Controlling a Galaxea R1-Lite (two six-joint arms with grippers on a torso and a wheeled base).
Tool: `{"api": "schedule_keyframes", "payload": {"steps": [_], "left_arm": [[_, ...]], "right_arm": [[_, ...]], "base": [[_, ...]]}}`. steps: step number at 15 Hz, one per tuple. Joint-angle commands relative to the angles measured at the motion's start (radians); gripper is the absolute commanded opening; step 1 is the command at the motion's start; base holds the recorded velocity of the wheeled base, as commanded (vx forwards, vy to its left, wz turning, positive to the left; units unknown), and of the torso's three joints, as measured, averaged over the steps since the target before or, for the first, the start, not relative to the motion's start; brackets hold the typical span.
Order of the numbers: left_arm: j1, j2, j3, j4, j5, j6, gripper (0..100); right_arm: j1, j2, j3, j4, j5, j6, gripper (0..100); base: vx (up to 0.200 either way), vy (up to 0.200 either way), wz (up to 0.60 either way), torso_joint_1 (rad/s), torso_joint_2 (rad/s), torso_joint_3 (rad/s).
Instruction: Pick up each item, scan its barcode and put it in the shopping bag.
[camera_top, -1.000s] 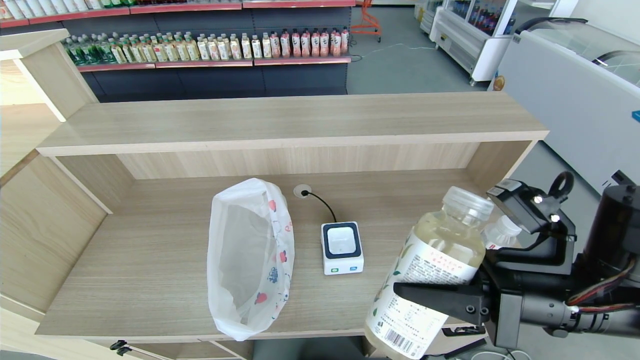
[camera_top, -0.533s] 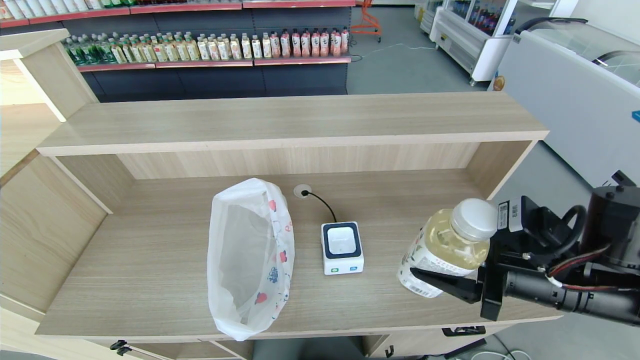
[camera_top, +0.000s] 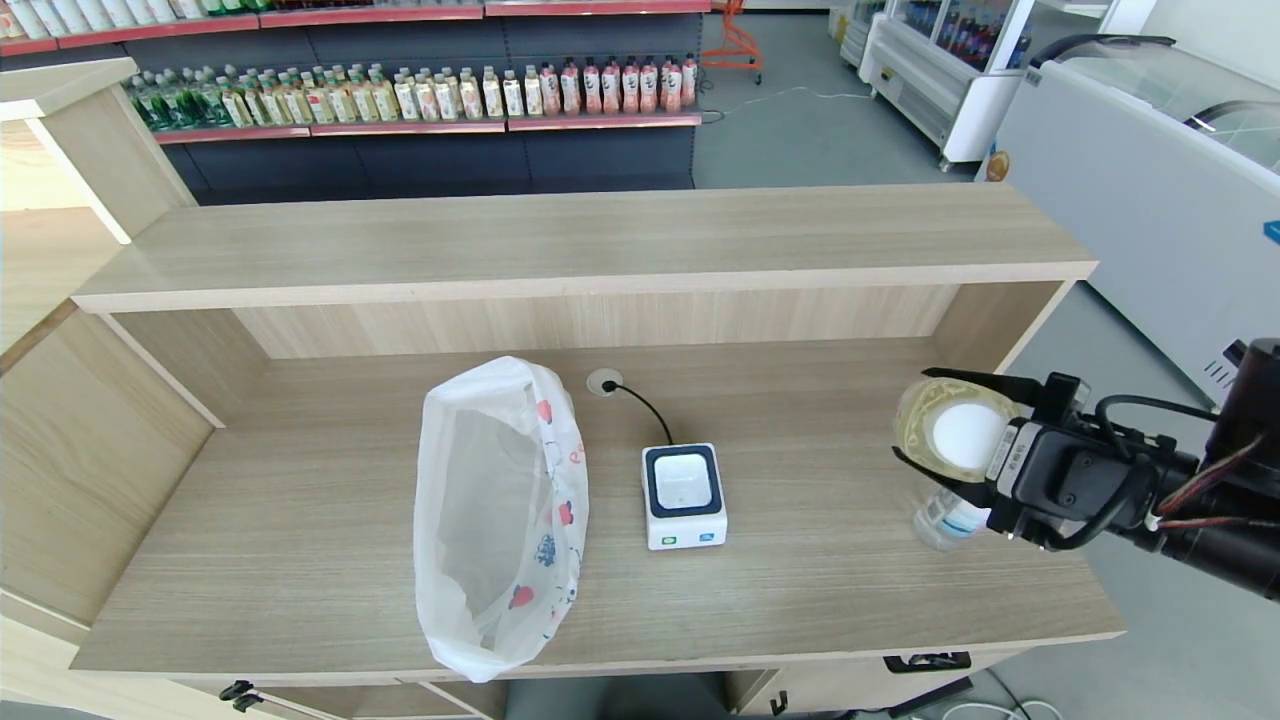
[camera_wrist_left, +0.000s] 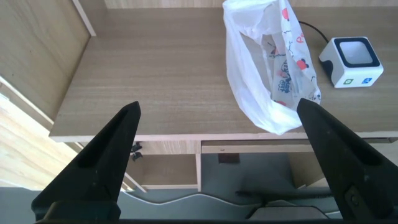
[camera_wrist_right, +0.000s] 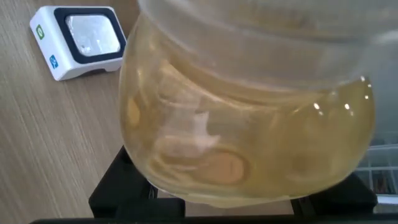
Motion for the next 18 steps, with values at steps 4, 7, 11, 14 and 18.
{"api": "schedule_keyframes", "payload": {"steps": [4, 7, 11, 14, 18], "left_arm": [[0.0, 0.0, 0.0, 0.0, 0.0, 0.0, 100], [0.0, 0.0, 0.0, 0.0, 0.0, 0.002, 100], [0.0, 0.0, 0.0, 0.0, 0.0, 0.005, 100], [0.0, 0.0, 0.0, 0.0, 0.0, -0.002, 100], [0.0, 0.0, 0.0, 0.0, 0.0, -0.003, 100]], "right_arm": [[0.038, -0.044, 0.059, -0.055, -0.096, -0.057, 0], [0.055, -0.086, 0.106, -0.055, -0.1, -0.149, 0], [0.056, -0.098, 0.108, -0.055, -0.103, -0.15, 0], [0.055, -0.089, 0.097, -0.055, -0.098, -0.14, 0], [0.056, -0.064, 0.08, -0.055, -0.092, -0.094, 0]], "base": [[0.0, 0.0, 0.0, 0.0, 0.0, 0.0], [0.0, 0.0, 0.0, 0.0, 0.0, 0.0], [0.0, 0.0, 0.0, 0.0, 0.0, 0.0], [0.0, 0.2, 0.0, 0.004, 0.0, 0.002], [0.0, 0.2, 0.0, 0.004, 0.0, 0.005]]}}
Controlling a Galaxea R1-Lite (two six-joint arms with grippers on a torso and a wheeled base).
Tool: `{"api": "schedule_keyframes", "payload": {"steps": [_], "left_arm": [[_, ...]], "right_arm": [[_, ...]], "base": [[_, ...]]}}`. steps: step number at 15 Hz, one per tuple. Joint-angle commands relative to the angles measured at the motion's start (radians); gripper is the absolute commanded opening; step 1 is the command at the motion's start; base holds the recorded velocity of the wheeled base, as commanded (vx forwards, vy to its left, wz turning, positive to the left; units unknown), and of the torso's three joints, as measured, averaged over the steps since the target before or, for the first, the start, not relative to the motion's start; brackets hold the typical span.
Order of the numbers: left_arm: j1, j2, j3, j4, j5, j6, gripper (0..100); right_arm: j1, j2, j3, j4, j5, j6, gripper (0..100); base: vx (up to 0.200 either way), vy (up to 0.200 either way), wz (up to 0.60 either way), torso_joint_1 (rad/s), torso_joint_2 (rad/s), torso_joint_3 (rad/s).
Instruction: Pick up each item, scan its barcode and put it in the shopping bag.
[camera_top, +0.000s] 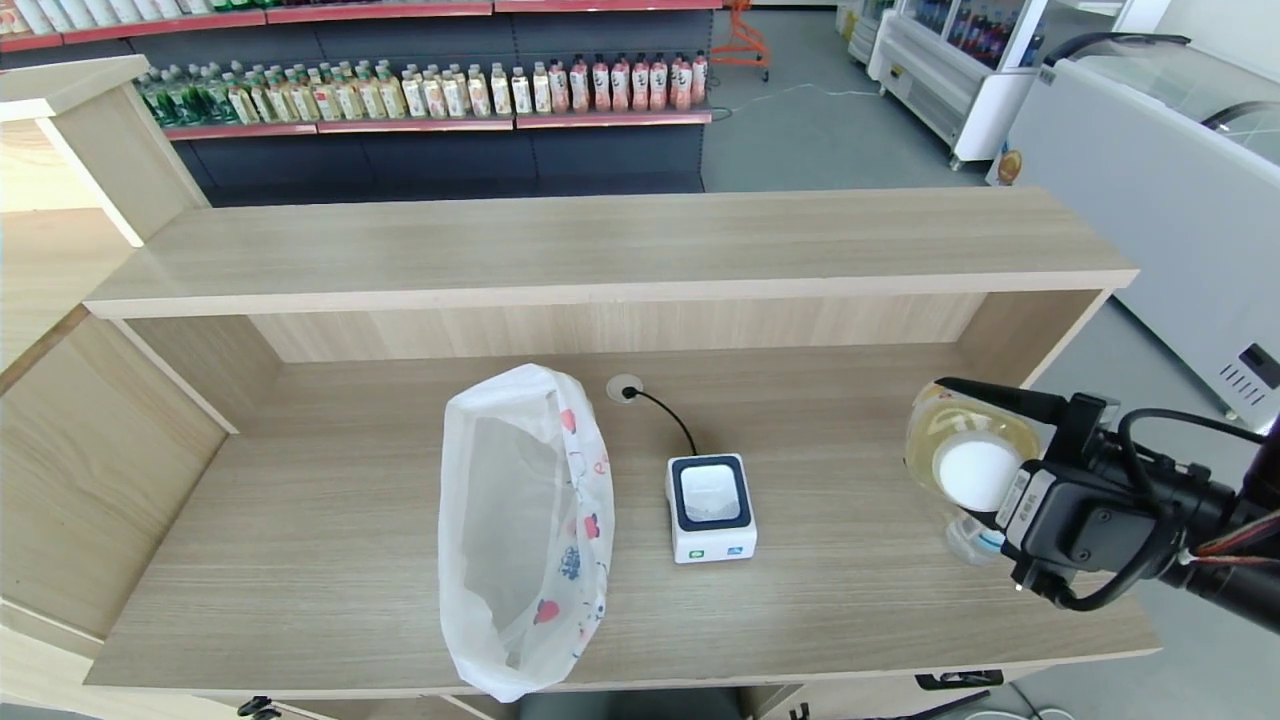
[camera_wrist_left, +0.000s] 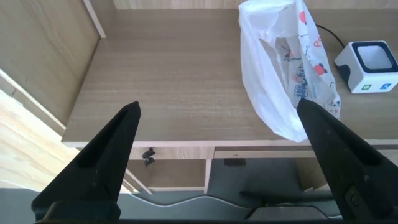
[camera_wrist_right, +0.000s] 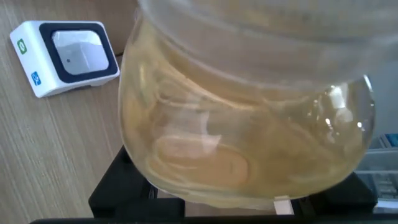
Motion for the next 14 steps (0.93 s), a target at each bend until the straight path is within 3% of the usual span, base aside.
{"api": "schedule_keyframes", "payload": {"steps": [1, 5, 8, 11, 14], "left_arm": [[0.001, 0.0, 0.0, 0.0, 0.0, 0.0, 100], [0.001, 0.0, 0.0, 0.0, 0.0, 0.003, 100], [0.001, 0.0, 0.0, 0.0, 0.0, 0.003, 100], [0.001, 0.0, 0.0, 0.0, 0.0, 0.003, 100], [0.001, 0.0, 0.0, 0.0, 0.0, 0.001, 100]], "right_arm": [[-0.001, 0.027, -0.007, -0.003, 0.004, 0.005, 0], [-0.053, 0.114, -0.035, -0.005, 0.084, 0.042, 0], [-0.162, 0.186, -0.062, -0.006, 0.238, 0.053, 0], [-0.223, 0.268, -0.092, -0.017, 0.31, 0.053, 0], [-0.229, 0.406, -0.128, -0.121, 0.376, 0.051, 0]], "base": [[0.0, 0.2, 0.0, 0.007, 0.0, 0.002], [0.0, 0.2, 0.0, -0.001, 0.0, 0.006], [0.0, 0.0, 0.0, 0.0, 0.0, 0.0], [0.0, 0.0, 0.0, 0.0, 0.0, 0.0], [0.0, 0.0, 0.0, 0.0, 0.0, 0.0]]}}
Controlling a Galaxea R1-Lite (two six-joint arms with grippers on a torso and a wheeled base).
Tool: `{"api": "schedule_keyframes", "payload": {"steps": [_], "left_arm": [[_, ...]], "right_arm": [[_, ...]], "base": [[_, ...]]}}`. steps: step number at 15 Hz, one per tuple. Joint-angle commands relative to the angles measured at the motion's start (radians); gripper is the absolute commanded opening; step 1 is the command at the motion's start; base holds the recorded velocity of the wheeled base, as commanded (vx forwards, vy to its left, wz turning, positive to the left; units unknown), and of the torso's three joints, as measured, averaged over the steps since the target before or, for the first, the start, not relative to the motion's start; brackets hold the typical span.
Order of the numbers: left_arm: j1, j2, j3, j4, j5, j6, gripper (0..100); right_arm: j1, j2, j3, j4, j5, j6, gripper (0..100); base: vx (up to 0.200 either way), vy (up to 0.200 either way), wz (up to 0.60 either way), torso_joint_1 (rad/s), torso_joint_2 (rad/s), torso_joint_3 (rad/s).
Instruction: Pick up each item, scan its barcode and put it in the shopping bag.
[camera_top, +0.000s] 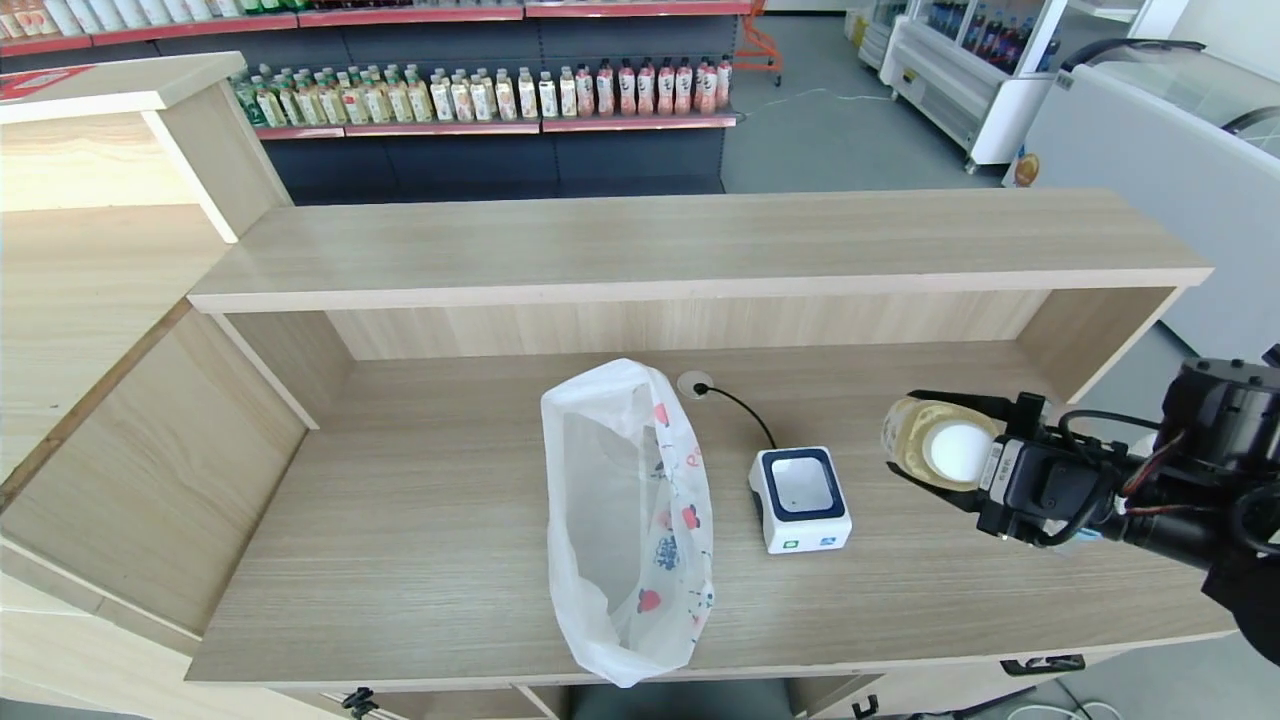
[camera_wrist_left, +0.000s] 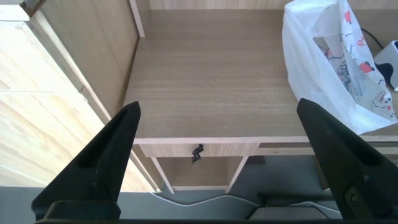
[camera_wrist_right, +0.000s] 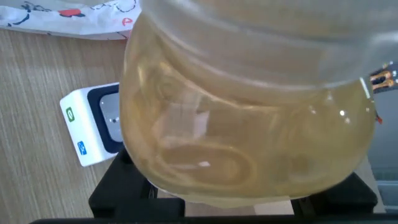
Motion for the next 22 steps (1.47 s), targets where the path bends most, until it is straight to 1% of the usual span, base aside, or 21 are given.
{"api": "schedule_keyframes", "payload": {"steps": [1, 4, 8, 11, 13, 15, 16, 19, 22], "left_arm": [[0.001, 0.0, 0.0, -0.001, 0.0, 0.0, 100], [0.001, 0.0, 0.0, -0.001, 0.0, 0.0, 100], [0.001, 0.0, 0.0, -0.001, 0.0, -0.002, 100], [0.001, 0.0, 0.0, -0.001, 0.0, 0.0, 100], [0.001, 0.0, 0.0, -0.001, 0.0, 0.0, 100], [0.001, 0.0, 0.0, -0.001, 0.0, 0.0, 100], [0.001, 0.0, 0.0, -0.001, 0.0, 0.0, 100], [0.001, 0.0, 0.0, -0.001, 0.0, 0.0, 100], [0.001, 0.0, 0.0, -0.001, 0.0, 0.0, 100]], "right_arm": [[-0.005, 0.142, -0.027, -0.049, 0.03, -0.001, 0], [0.003, 0.21, -0.104, -0.045, 0.062, -0.001, 0], [0.003, 0.271, -0.121, -0.043, 0.133, 0.002, 0], [0.006, 0.357, -0.214, -0.051, 0.179, 0.002, 0], [0.017, 0.383, -0.267, -0.046, 0.257, 0.0, 0], [0.017, 0.404, -0.297, -0.049, 0.298, -0.001, 0], [0.015, 0.42, -0.317, -0.051, 0.335, -0.004, 0], [-0.009, 0.45, -0.311, -0.046, 0.335, -0.004, 0], [-0.005, 0.48, -0.325, -0.053, 0.335, -0.004, 0]], "base": [[0.0, 0.0, 0.0, 0.0, 0.0, 0.0], [0.0, 0.0, 0.0, 0.0, 0.0, 0.0], [0.0, 0.0, 0.0, 0.0, 0.0, 0.0], [0.0, 0.0, 0.0, 0.0, 0.0, 0.0], [0.0, 0.0, 0.0, 0.0, 0.0, 0.0], [0.0, 0.0, 0.0, 0.0, 0.0, 0.0], [0.0, 0.0, 0.0, 0.0, 0.0, 0.0], [0.0, 0.0, 0.0, 0.0, 0.0, 0.0], [0.0, 0.0, 0.0, 0.0, 0.0, 0.0]]}}
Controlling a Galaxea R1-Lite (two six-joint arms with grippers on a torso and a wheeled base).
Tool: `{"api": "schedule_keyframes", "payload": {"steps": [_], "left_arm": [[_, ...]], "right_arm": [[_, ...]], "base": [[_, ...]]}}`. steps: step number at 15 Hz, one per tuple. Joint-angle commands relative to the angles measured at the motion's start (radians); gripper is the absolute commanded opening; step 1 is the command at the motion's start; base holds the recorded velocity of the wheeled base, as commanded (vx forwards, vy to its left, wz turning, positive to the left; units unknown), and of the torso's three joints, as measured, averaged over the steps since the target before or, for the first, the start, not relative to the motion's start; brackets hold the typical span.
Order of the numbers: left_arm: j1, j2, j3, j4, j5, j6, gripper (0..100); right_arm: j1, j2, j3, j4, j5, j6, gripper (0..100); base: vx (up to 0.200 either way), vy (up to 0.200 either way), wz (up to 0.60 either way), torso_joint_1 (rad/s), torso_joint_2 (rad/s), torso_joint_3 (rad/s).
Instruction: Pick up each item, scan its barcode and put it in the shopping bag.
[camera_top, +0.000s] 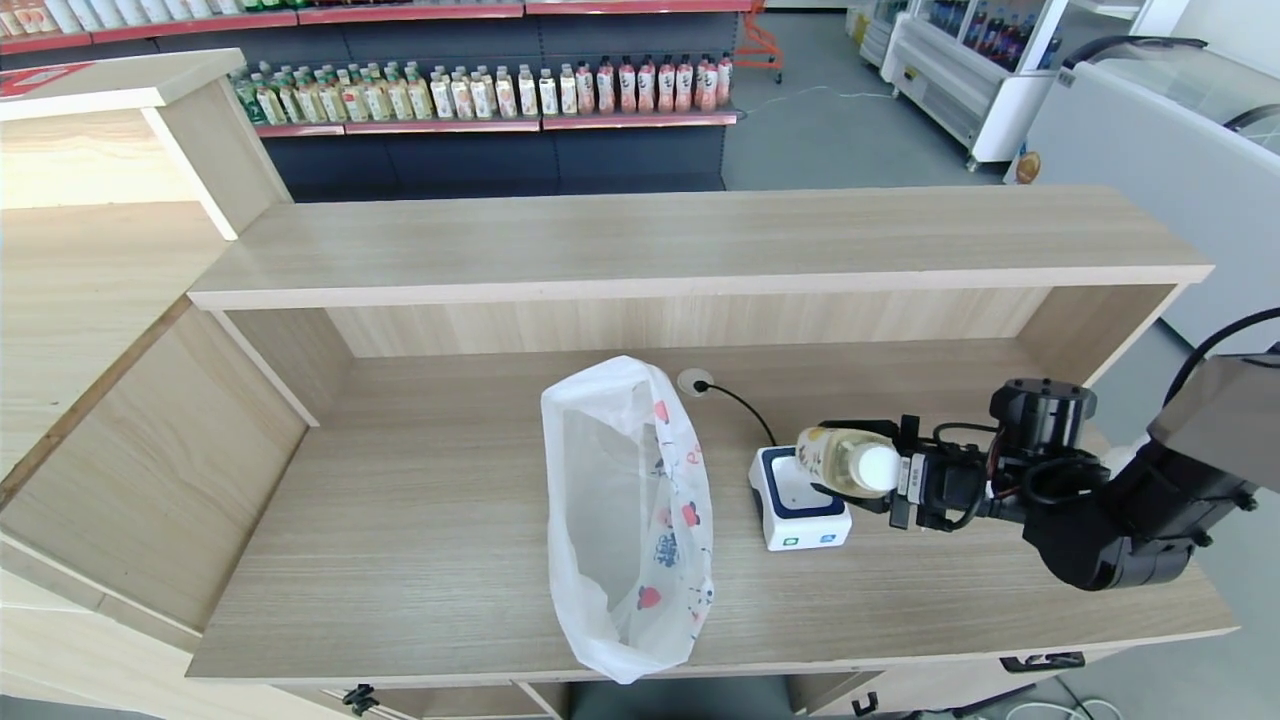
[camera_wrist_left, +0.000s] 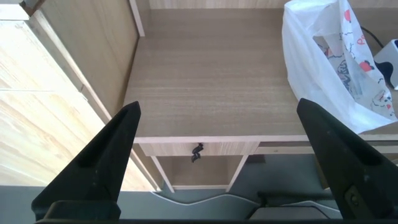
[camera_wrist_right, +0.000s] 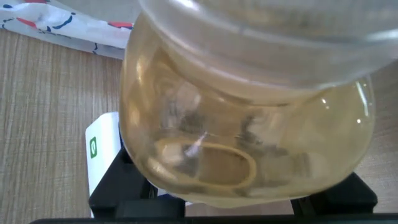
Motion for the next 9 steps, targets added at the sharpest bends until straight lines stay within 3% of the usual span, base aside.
{"api": "schedule_keyframes", "payload": {"steps": [1, 9], "left_arm": [[0.0, 0.0, 0.0, 0.0, 0.0, 0.0, 100], [0.0, 0.0, 0.0, 0.0, 0.0, -0.002, 100]], "right_arm": [[0.004, 0.037, -0.025, -0.005, 0.002, -0.001, 0], [0.012, 0.1, -0.098, -0.006, -0.001, -0.004, 0]], "base": [[0.0, 0.0, 0.0, 0.0, 0.0, 0.0], [0.0, 0.0, 0.0, 0.0, 0.0, 0.0]]}}
